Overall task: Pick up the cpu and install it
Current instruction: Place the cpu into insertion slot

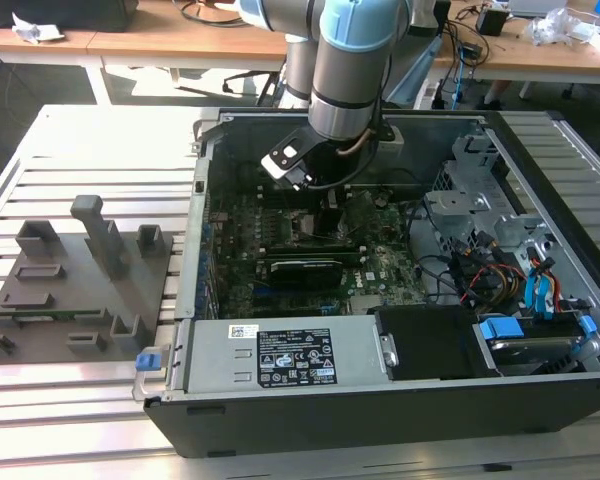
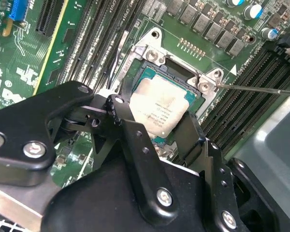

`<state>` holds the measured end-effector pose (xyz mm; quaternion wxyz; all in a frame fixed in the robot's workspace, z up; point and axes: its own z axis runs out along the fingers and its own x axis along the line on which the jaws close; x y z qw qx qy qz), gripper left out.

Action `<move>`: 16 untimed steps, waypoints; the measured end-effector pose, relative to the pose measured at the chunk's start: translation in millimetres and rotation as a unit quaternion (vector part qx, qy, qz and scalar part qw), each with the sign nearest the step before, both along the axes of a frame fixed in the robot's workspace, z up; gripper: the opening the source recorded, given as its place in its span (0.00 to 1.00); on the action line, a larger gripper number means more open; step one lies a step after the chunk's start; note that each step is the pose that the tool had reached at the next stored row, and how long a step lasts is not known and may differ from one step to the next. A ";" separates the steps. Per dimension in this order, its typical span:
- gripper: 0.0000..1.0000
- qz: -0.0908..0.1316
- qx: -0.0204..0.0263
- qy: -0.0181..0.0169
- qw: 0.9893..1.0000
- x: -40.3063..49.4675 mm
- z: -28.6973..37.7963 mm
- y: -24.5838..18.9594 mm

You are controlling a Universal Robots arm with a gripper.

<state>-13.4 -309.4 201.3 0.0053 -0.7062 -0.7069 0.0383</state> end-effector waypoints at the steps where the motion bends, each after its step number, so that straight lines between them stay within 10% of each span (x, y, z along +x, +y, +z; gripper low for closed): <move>1: 0.62 0.000 0.000 0.000 1.000 0.0 2.3 0.0; 5: 0.62 0.000 0.000 0.000 1.000 -0.4 11.4 4.8; 9: 0.29 0.000 0.000 -0.001 1.000 -1.1 15.6 7.3; 16: 0.11 0.005 0.000 -0.002 1.000 -4.3 16.6 5.7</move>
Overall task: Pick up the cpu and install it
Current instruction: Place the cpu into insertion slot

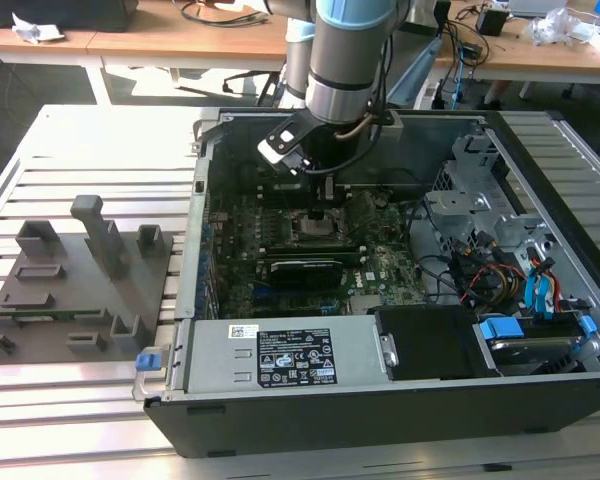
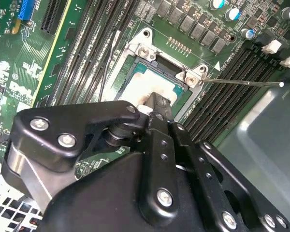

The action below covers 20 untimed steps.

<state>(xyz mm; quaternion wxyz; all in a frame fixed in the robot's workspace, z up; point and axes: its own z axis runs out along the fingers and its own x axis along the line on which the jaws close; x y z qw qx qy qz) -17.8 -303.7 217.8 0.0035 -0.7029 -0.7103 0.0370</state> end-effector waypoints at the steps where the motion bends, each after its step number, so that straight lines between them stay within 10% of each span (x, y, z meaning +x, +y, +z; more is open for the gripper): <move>1: 0.11 0.000 0.000 0.000 1.000 0.0 2.0 0.0; 20: 0.11 0.000 0.000 0.000 1.000 0.0 49.1 0.0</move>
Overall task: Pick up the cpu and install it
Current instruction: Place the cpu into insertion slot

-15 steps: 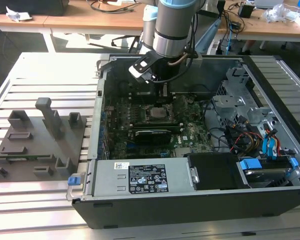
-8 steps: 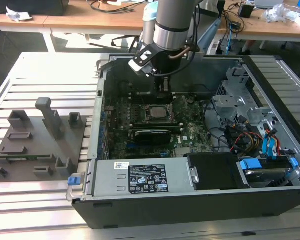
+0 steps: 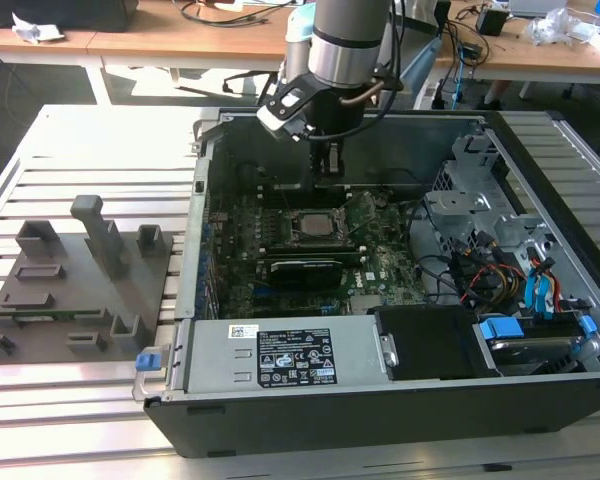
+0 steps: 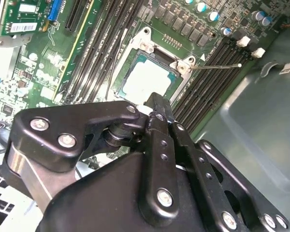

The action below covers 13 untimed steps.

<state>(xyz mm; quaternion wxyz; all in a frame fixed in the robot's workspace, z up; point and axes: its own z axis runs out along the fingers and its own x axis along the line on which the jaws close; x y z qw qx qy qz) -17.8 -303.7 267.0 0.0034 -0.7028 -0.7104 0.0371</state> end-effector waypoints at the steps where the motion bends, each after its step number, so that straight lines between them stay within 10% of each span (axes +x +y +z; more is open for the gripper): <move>1: 0.11 0.000 0.000 0.000 1.000 0.0 2.8 0.0; 13: 0.11 0.000 0.000 0.000 1.000 0.0 25.0 0.0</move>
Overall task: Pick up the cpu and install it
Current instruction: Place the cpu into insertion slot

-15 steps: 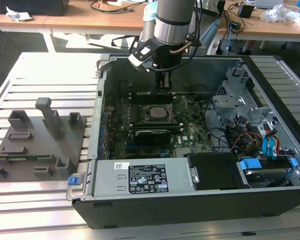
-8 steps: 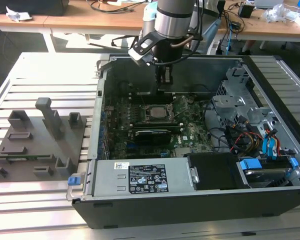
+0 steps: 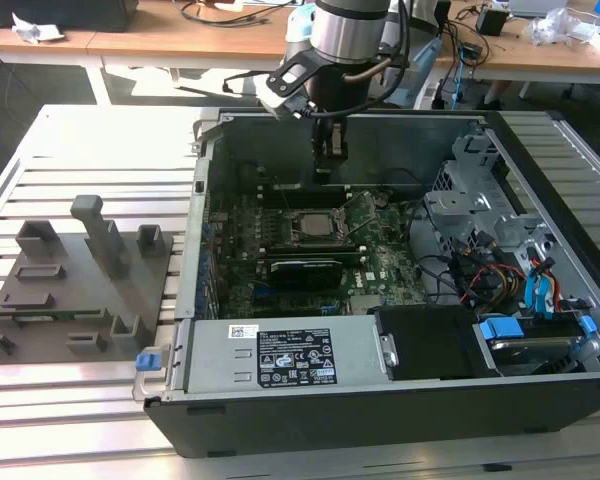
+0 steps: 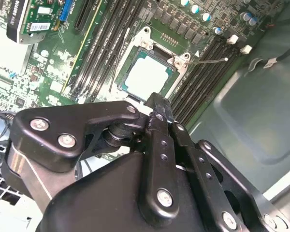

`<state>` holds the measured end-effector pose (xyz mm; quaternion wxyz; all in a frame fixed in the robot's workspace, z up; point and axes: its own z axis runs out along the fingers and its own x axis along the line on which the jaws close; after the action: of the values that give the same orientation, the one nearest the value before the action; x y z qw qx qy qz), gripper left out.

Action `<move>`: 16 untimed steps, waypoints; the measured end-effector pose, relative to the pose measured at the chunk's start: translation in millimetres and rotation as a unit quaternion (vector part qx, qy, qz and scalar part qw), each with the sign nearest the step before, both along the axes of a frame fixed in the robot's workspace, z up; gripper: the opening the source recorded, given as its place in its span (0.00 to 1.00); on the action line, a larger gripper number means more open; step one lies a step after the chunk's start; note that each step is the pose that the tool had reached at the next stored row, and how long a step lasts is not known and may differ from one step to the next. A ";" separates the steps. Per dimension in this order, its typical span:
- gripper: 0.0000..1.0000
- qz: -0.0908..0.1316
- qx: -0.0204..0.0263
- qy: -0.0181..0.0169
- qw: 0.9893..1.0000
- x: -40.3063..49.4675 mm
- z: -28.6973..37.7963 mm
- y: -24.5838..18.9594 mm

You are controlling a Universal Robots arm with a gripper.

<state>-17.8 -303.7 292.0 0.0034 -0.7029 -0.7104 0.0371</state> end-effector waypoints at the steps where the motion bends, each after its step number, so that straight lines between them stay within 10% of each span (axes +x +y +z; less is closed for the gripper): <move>1: 0.11 0.000 0.000 0.000 1.000 0.0 3.4 0.0; 6: 0.11 0.000 0.000 0.000 1.000 0.0 16.4 0.0; 16: 0.11 0.000 0.000 0.000 1.000 0.0 16.8 0.0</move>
<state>-17.8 -303.7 308.8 0.0035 -0.7028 -0.7104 0.0369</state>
